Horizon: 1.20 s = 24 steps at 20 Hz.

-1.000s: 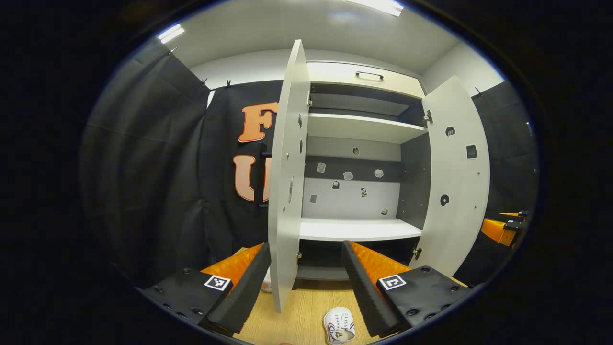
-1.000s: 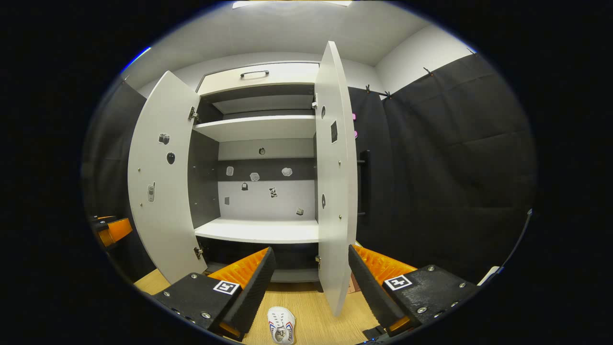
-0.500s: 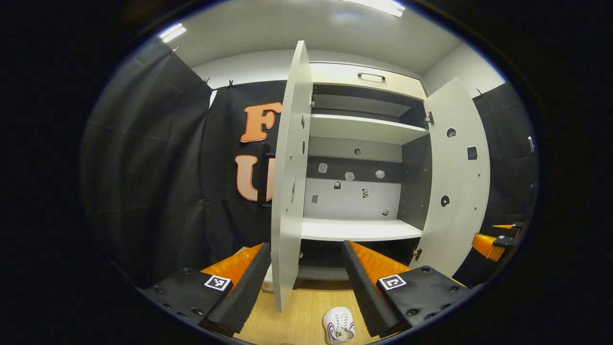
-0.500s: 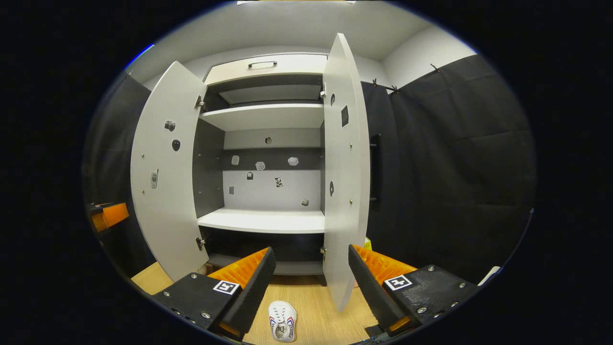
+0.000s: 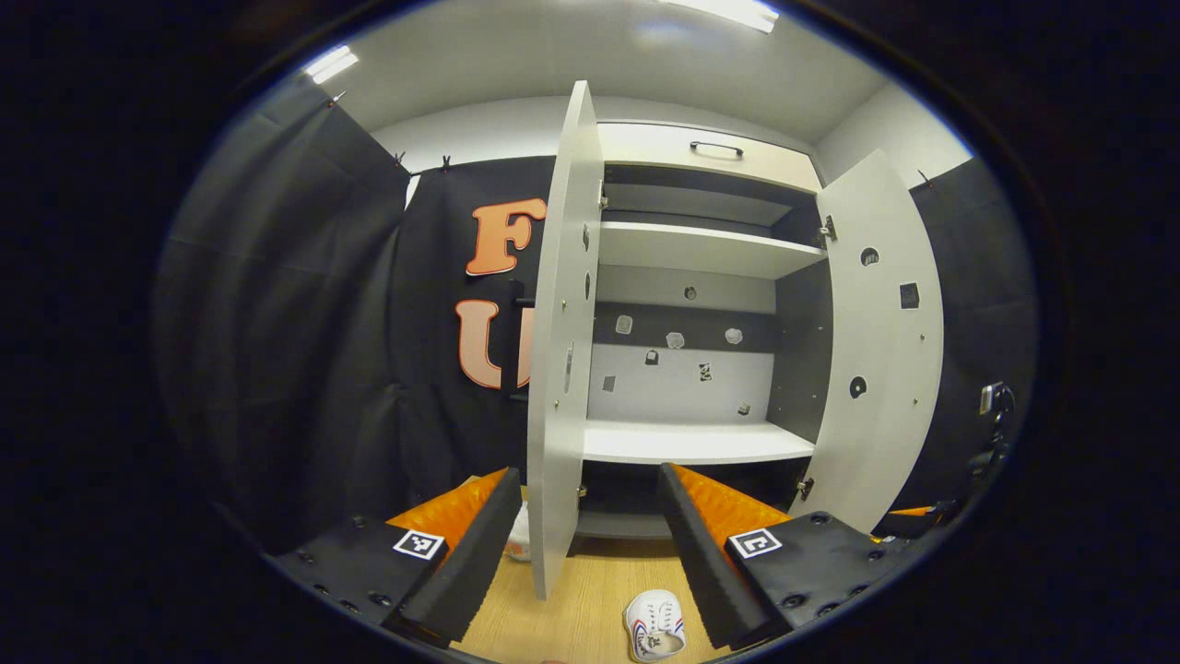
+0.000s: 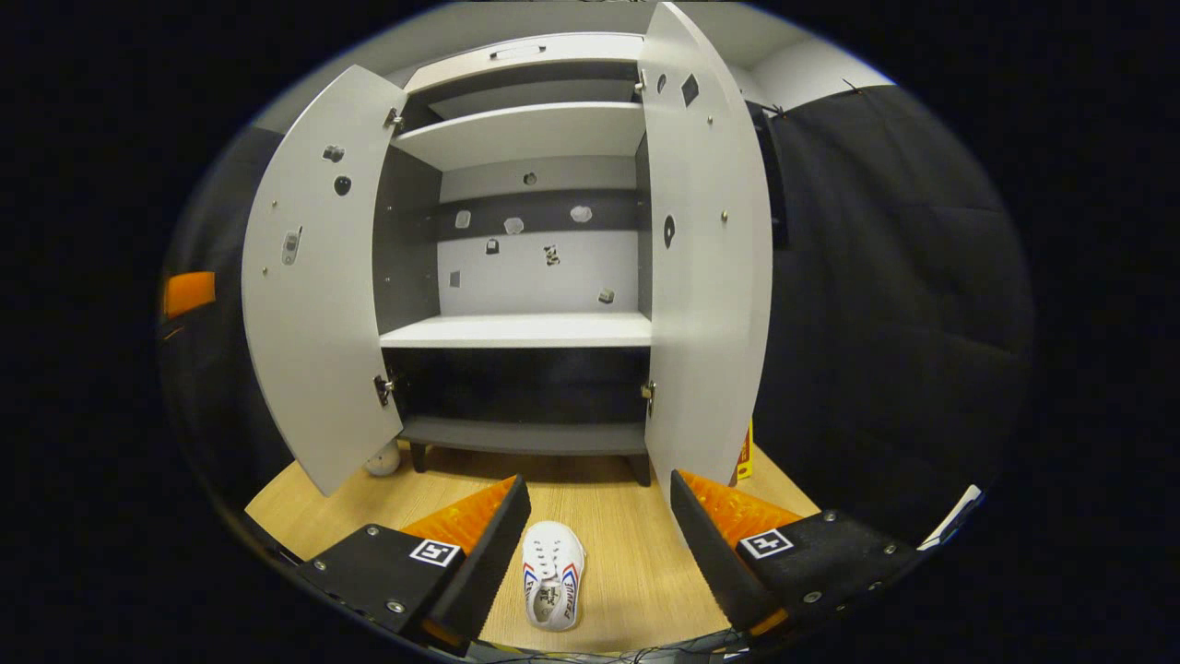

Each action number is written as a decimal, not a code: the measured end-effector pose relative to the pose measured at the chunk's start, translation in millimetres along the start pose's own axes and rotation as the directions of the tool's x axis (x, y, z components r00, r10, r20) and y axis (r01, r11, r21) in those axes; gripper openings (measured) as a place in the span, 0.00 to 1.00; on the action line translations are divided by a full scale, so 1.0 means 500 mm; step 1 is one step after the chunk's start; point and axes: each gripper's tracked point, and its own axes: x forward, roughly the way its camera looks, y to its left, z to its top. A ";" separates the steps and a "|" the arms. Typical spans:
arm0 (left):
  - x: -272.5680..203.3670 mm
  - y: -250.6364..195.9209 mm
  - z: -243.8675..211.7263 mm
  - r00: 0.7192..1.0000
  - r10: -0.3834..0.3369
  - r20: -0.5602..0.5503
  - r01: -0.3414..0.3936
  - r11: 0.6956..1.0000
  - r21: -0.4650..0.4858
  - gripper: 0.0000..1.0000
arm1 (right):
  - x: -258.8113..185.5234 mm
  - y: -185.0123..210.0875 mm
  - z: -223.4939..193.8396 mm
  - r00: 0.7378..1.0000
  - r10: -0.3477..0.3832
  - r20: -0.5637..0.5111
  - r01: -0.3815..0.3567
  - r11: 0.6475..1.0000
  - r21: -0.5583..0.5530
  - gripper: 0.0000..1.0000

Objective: Grab one shoe with the right hand and put it into the shoe cabinet, grab the other shoe with the left hand and put it into the shoe cabinet; then close the right door with the right hand and the left door with the left hand.

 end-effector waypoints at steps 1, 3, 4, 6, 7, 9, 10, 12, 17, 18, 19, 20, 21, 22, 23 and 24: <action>0.000 -0.001 0.000 1.000 0.001 -0.001 -0.001 1.000 0.001 0.99 | 0.014 0.000 -0.034 0.999 0.005 -0.034 -0.005 1.000 0.012 0.94; -0.002 0.003 -0.001 1.000 0.004 -0.003 -0.004 1.000 0.006 0.99 | 0.040 -0.001 -0.105 0.994 0.005 -0.111 -0.002 0.999 0.035 0.95; -0.003 0.006 0.001 1.000 0.007 -0.003 -0.007 1.000 0.008 0.98 | 0.052 -0.006 -0.137 0.989 -0.008 -0.150 0.014 0.999 0.040 0.95; -0.004 0.009 0.000 1.000 0.011 -0.004 -0.011 1.000 0.011 0.95 | 0.065 -0.010 -0.198 0.979 -0.017 -0.205 0.024 0.999 0.034 0.95; -0.006 0.012 -0.001 1.000 0.015 -0.005 -0.015 1.000 0.014 0.94 | 0.072 -0.009 -0.226 0.973 -0.016 -0.230 0.023 0.999 0.030 0.95; -0.008 0.021 -0.006 1.000 0.028 -0.011 -0.028 0.999 0.026 0.99 | 0.086 -0.005 -0.273 0.963 -0.013 -0.270 0.016 1.000 0.012 0.95; -0.010 0.024 -0.008 0.999 0.033 -0.014 -0.032 0.999 0.031 0.96 | 0.095 -0.002 -0.294 0.958 -0.010 -0.286 0.012 1.000 0.006 0.95; -0.013 0.030 -0.013 0.999 0.040 -0.022 -0.039 0.999 0.038 0.99 | 0.109 0.002 -0.336 0.945 -0.006 -0.328 0.010 1.000 0.011 0.95; -0.017 0.049 -0.026 0.997 0.068 -0.040 -0.066 0.997 0.048 0.99 | 0.144 0.002 -0.411 0.908 -0.006 -0.419 0.011 1.000 0.011 0.94; -0.019 0.051 -0.031 0.996 0.073 -0.045 -0.071 0.996 0.047 0.99 | 0.150 0.005 -0.421 0.903 -0.001 -0.431 0.006 1.000 0.010 0.94; -0.020 0.054 -0.034 0.996 0.078 -0.049 -0.076 0.996 0.049 0.96 | 0.156 0.010 -0.433 0.895 0.011 -0.446 -0.005 1.000 0.013 0.93; -0.021 0.055 -0.035 0.995 0.082 -0.051 -0.079 0.995 0.052 0.96 | 0.163 0.014 -0.444 0.890 0.016 -0.456 -0.008 1.000 0.019 0.92; -0.022 0.056 -0.037 0.995 0.084 -0.054 -0.081 0.995 0.053 0.96 | 0.170 0.013 -0.458 0.883 0.012 -0.469 -0.004 1.000 0.018 0.88; -0.024 0.058 -0.039 0.995 0.085 -0.057 -0.082 0.995 0.055 0.99 | 0.174 0.012 -0.468 0.877 0.007 -0.480 0.000 1.000 0.016 0.85; -0.025 0.061 -0.042 0.994 0.089 -0.060 -0.085 0.995 0.059 0.99 | 0.178 0.012 -0.477 0.872 0.003 -0.489 0.006 1.000 0.016 0.79; -0.025 0.064 -0.043 0.994 0.093 -0.063 -0.089 0.994 0.064 0.96 | 0.181 0.014 -0.481 0.869 0.007 -0.495 0.007 1.000 0.026 0.76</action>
